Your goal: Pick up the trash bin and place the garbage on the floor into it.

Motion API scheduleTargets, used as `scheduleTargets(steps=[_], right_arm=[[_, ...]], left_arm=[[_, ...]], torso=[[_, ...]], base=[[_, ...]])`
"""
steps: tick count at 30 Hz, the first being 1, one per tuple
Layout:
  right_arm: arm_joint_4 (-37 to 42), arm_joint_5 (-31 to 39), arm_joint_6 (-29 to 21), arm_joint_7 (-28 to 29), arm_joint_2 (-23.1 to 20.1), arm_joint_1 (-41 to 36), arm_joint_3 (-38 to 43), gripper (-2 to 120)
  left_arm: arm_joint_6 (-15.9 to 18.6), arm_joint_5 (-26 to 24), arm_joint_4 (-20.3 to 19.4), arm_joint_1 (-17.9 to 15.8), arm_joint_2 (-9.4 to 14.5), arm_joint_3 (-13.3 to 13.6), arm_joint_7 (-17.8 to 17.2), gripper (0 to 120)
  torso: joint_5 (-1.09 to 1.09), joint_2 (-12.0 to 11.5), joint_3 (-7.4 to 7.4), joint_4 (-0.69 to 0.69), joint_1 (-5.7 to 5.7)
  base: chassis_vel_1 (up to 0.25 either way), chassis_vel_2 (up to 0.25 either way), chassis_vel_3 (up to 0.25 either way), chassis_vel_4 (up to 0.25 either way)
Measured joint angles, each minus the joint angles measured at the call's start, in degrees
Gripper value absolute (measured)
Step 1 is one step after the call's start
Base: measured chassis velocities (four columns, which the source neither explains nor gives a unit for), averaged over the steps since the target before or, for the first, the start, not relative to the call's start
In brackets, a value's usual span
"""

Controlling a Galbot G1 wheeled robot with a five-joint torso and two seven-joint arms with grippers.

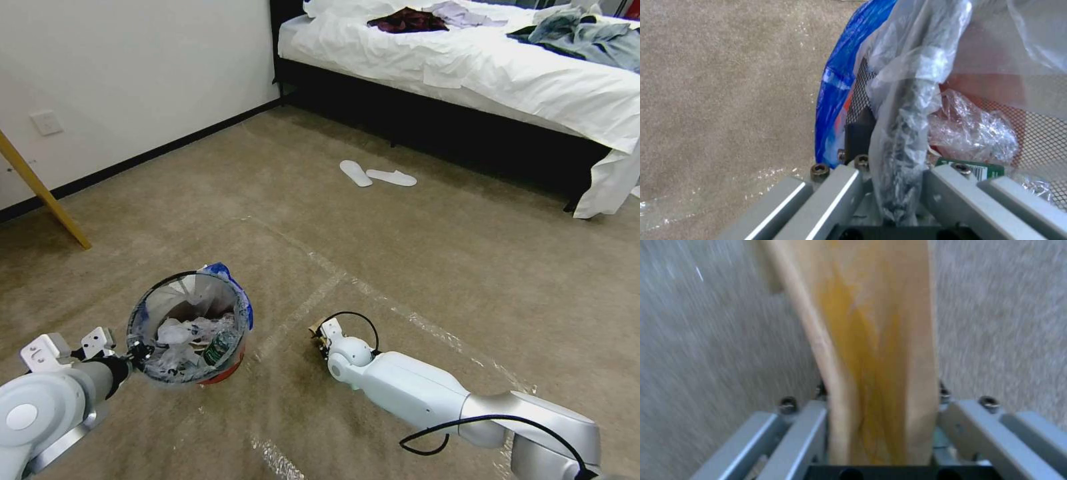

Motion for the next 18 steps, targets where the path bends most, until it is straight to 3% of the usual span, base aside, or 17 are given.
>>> scheduleTargets(steps=[6, 9, 14, 18], right_arm=[[4.44, -0.19, 1.29, -0.12, -0.91, -0.32, 5.33, 0], [6.55, -1.75, 2.78, -0.16, -1.78, -0.39, 7.84, 0], [12.25, -8.62, 10.72, -3.01, -5.51, 0.46, 14.47, 0], [15.18, -9.71, 14.79, -4.16, -7.07, 1.71, 17.3, 0]], left_arm=[[-0.03, -0.08, -0.01, -0.02, 0.06, 0.11, 0.0, 0], [-0.04, -0.09, -0.01, 0.03, 0.12, 0.11, 0.0, 0], [-0.05, -0.27, -0.01, 0.23, 0.34, -0.17, -0.02, 0], [-0.06, -0.36, -0.12, 0.26, 0.02, -0.52, -0.02, 0]], torso=[[0.01, 0.0, 0.0, 0.01, 0.0], [0.0, 0.0, 0.0, 0.01, 0.0], [0.0, 0.0, 0.0, 0.0, 0.0], [0.01, 0.0, 0.0, 0.0, 0.0]], base=[[0.0, 0.0, 0.0, 0.0], [0.0, 0.0, 0.0, 0.0], [0.0, 0.0, 0.0, 0.0], [0.0, 0.0, 0.0, 0.0]])
